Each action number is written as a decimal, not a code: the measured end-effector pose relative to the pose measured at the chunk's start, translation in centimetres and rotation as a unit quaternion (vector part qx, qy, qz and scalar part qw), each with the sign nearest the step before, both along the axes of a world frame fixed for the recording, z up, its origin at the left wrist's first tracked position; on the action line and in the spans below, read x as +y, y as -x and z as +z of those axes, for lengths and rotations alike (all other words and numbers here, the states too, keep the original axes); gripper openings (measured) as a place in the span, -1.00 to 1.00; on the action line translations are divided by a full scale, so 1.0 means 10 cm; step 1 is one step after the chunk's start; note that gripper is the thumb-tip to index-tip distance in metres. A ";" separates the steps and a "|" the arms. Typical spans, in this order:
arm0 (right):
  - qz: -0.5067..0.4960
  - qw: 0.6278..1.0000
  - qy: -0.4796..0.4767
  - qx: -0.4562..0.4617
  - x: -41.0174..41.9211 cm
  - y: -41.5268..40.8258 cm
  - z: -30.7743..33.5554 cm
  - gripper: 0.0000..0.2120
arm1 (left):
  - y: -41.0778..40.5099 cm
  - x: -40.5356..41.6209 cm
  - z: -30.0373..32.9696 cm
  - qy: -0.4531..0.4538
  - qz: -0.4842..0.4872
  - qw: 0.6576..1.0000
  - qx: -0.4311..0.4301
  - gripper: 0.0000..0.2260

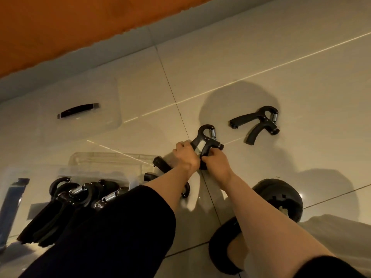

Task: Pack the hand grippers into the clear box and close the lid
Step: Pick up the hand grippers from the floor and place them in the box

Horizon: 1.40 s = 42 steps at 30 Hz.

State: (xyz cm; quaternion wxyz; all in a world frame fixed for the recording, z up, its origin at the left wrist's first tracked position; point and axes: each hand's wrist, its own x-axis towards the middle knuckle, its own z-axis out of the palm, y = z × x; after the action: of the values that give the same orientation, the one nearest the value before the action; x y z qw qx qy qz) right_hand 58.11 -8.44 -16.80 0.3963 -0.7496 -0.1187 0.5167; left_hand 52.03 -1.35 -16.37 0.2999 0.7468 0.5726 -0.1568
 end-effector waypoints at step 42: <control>0.310 0.931 -0.184 -0.055 0.57 2.91 1.40 -0.54 | 3.81 0.05 1.75 -0.294 0.309 0.884 -0.192 -0.67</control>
State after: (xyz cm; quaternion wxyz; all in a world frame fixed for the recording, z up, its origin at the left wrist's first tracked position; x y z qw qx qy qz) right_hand 29.00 -2.70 -2.78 0.3406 -0.6166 -0.4593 0.5411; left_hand 13.95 -0.83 1.16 0.2041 0.6013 0.7255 0.2655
